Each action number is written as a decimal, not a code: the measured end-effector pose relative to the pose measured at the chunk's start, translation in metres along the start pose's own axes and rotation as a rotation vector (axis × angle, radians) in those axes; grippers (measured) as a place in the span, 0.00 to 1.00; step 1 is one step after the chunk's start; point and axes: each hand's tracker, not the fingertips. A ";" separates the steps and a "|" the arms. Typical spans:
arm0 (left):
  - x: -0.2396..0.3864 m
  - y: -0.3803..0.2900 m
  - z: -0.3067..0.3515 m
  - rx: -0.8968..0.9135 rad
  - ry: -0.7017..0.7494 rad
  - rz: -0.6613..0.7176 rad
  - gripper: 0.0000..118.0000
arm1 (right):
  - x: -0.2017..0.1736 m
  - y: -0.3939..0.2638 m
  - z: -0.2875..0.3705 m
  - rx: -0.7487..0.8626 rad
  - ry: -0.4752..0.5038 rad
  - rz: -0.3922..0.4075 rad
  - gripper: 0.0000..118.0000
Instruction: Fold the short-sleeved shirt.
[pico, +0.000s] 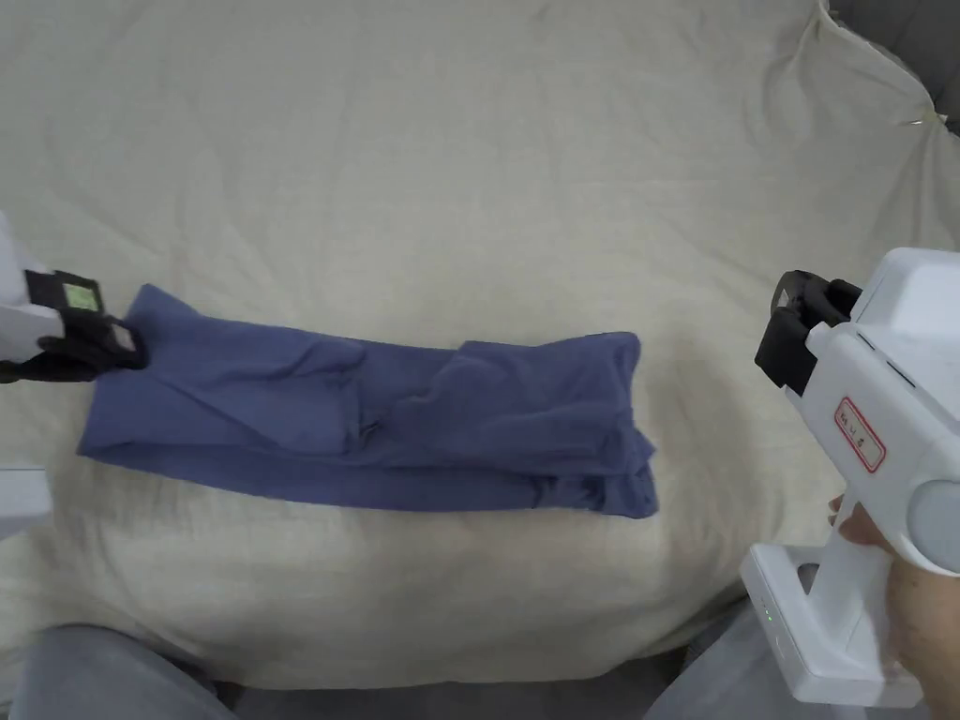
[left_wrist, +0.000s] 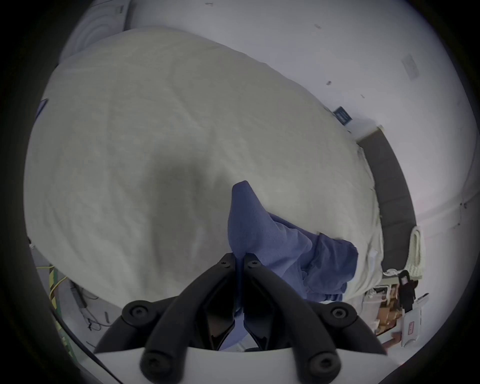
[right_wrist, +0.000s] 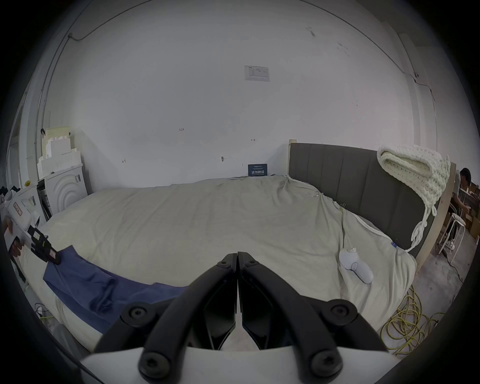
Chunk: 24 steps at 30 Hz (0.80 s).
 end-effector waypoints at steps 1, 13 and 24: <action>-0.029 0.013 0.006 0.020 0.026 0.010 0.01 | 0.000 0.000 0.000 -0.002 0.003 0.003 0.00; 0.057 -0.027 0.034 0.047 -0.007 -0.180 0.01 | -0.008 -0.003 -0.001 -0.002 0.020 -0.006 0.00; 0.190 -0.068 -0.028 -0.067 -0.104 -0.393 0.01 | 0.018 -0.010 0.010 0.020 -0.016 -0.061 0.00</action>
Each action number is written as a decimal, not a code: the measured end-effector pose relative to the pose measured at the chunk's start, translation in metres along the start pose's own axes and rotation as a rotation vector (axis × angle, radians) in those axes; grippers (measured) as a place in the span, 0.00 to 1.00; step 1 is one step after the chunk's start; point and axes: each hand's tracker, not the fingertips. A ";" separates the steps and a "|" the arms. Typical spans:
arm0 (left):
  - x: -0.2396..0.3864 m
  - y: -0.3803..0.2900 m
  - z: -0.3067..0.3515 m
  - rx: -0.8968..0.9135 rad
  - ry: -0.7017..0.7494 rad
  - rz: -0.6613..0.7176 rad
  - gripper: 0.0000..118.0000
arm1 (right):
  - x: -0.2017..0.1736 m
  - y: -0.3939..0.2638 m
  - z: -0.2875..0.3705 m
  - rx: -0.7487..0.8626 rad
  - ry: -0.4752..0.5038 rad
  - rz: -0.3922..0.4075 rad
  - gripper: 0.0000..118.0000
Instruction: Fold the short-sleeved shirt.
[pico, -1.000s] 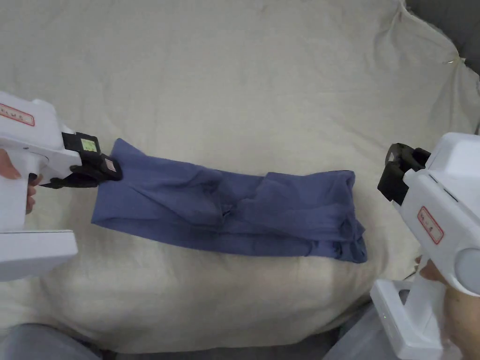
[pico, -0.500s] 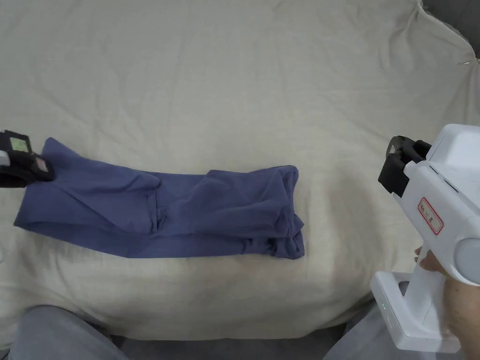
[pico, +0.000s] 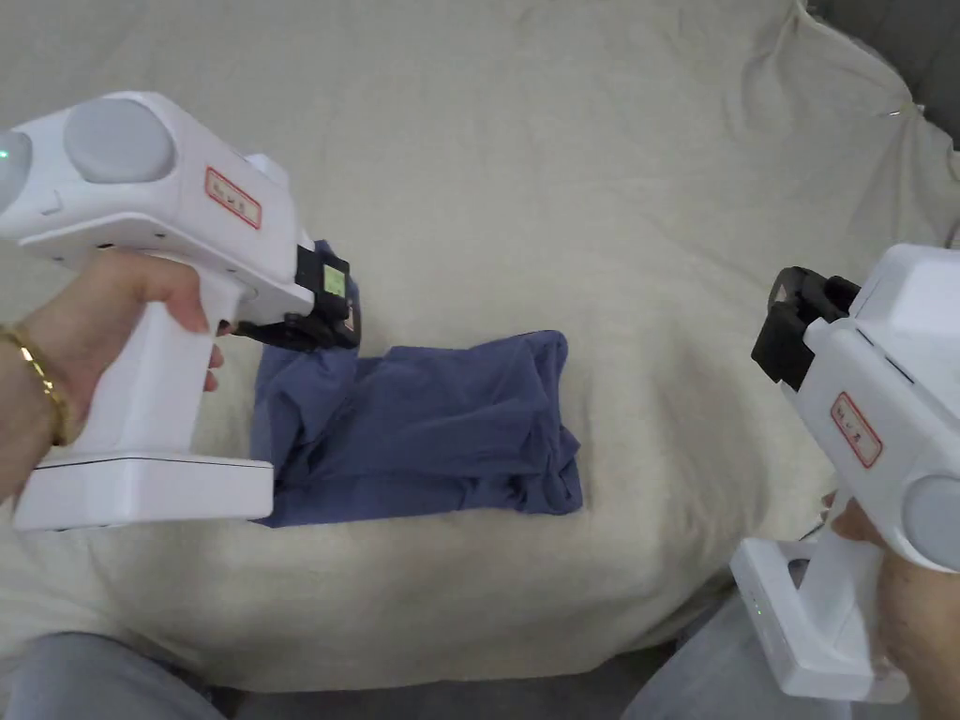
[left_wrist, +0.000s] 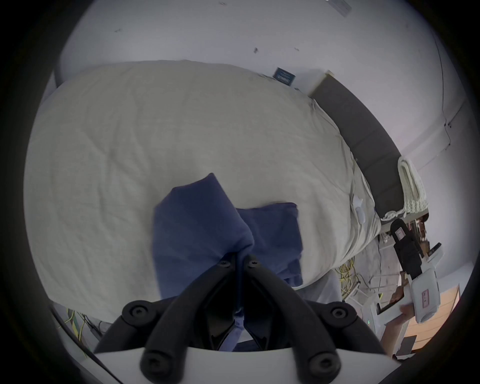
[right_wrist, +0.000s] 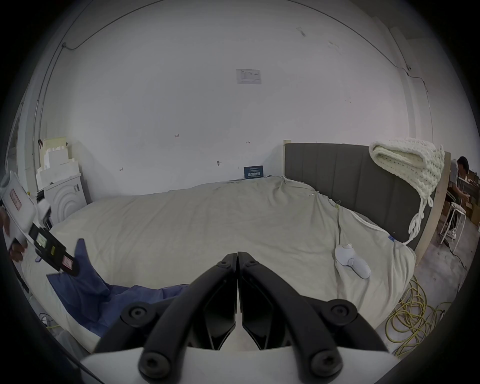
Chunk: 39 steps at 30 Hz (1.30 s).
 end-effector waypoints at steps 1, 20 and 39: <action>0.005 0.009 -0.017 -0.005 -0.007 0.000 0.01 | 0.001 -0.001 0.002 -0.002 -0.008 -0.005 0.00; 0.097 0.001 -0.170 -0.124 -0.014 -0.059 0.61 | 0.039 -0.011 0.023 -0.043 -0.119 -0.074 0.00; 0.046 -0.022 -0.074 0.490 0.150 -0.142 0.00 | 0.020 0.002 0.014 -0.030 -0.076 -0.030 0.00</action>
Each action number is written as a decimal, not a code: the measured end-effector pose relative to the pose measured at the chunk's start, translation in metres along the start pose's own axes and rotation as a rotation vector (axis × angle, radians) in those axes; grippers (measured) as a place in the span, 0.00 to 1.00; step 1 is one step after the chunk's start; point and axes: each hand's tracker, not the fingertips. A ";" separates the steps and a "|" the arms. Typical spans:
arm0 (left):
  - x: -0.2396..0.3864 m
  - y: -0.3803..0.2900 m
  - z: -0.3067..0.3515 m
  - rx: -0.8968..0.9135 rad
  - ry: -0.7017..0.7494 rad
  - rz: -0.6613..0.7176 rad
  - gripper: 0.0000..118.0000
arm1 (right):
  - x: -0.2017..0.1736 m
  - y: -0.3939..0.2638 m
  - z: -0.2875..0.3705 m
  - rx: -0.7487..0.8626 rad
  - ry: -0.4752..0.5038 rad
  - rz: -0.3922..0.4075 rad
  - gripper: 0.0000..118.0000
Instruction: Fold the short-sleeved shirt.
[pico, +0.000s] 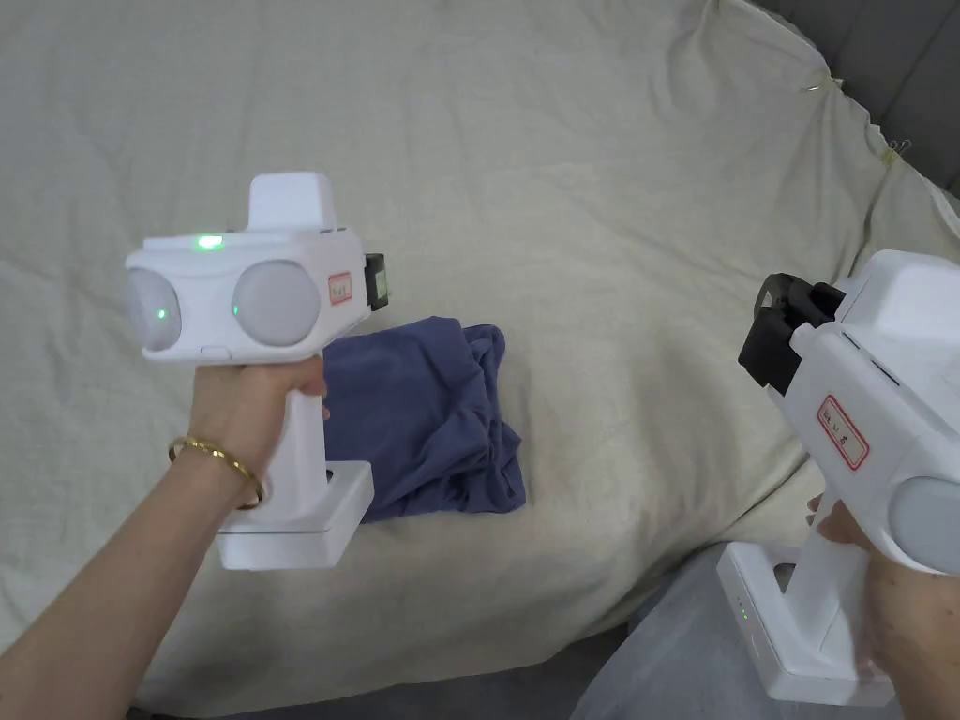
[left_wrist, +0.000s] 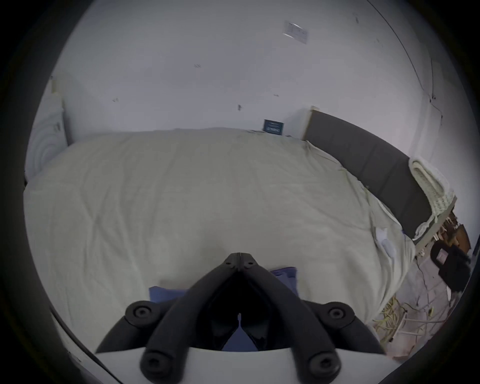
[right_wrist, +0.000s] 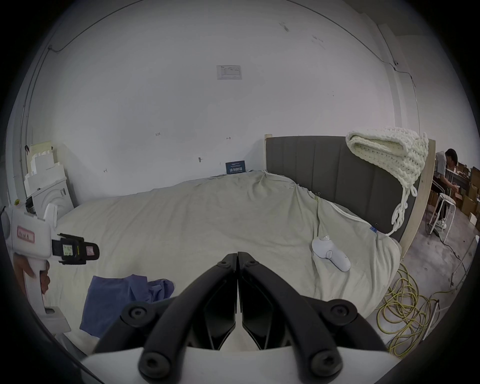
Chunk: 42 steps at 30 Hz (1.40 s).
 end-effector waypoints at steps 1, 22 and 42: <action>-0.003 -0.009 0.001 0.019 0.005 0.016 0.00 | -0.001 0.000 0.000 -0.001 0.002 0.001 0.00; 0.092 -0.133 -0.037 0.002 0.038 -0.160 0.00 | 0.016 0.000 0.005 -0.028 -0.031 0.033 0.00; 0.062 -0.028 0.024 0.210 -0.233 -0.025 0.00 | -0.010 0.006 0.006 0.011 0.028 0.013 0.00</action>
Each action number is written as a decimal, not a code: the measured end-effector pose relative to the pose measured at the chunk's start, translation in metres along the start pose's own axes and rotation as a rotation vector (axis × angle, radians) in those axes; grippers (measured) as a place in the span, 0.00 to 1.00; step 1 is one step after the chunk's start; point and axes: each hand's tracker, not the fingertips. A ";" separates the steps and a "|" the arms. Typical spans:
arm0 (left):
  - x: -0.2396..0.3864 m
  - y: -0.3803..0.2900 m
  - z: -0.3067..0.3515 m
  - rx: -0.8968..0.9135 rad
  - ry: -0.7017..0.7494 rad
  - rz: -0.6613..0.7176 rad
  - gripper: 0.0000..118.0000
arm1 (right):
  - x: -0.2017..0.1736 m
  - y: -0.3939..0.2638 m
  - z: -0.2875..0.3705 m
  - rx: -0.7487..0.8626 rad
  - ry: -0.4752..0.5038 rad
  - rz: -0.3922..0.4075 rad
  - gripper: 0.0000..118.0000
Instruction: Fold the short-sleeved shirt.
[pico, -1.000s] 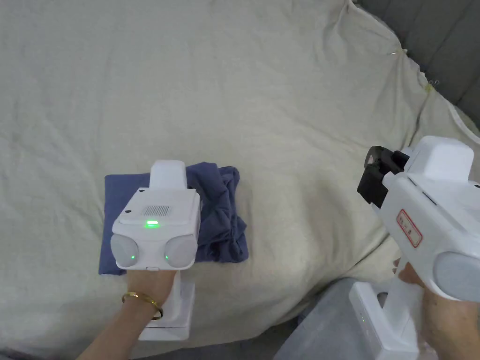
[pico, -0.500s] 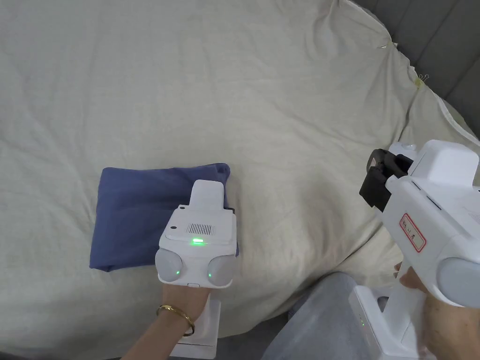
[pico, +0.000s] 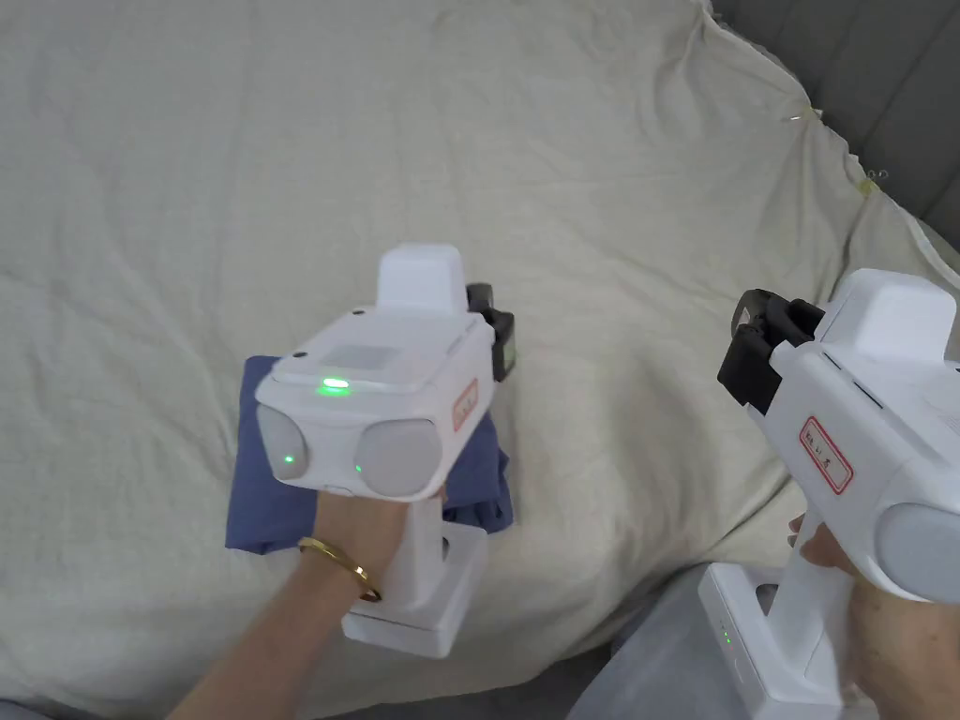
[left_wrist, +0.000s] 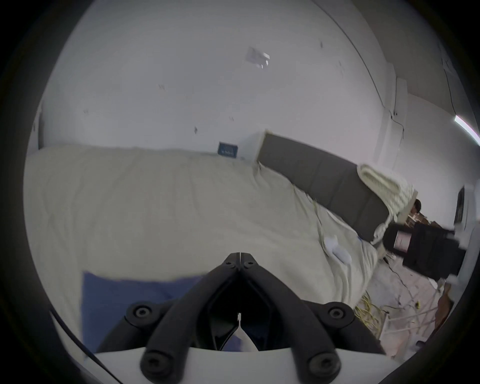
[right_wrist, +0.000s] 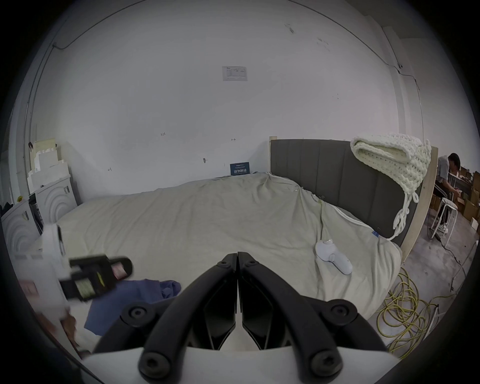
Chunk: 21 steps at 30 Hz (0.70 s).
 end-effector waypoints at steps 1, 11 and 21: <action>-0.008 0.008 0.005 0.032 0.032 -0.017 0.00 | -0.004 0.001 -0.002 0.005 0.008 -0.004 0.00; -0.076 0.024 0.057 0.172 0.344 -0.122 0.00 | -0.052 0.008 -0.018 0.030 0.130 0.013 0.00; -0.112 0.002 0.099 0.133 0.452 -0.140 0.00 | -0.114 -0.014 -0.046 0.050 0.241 0.056 0.00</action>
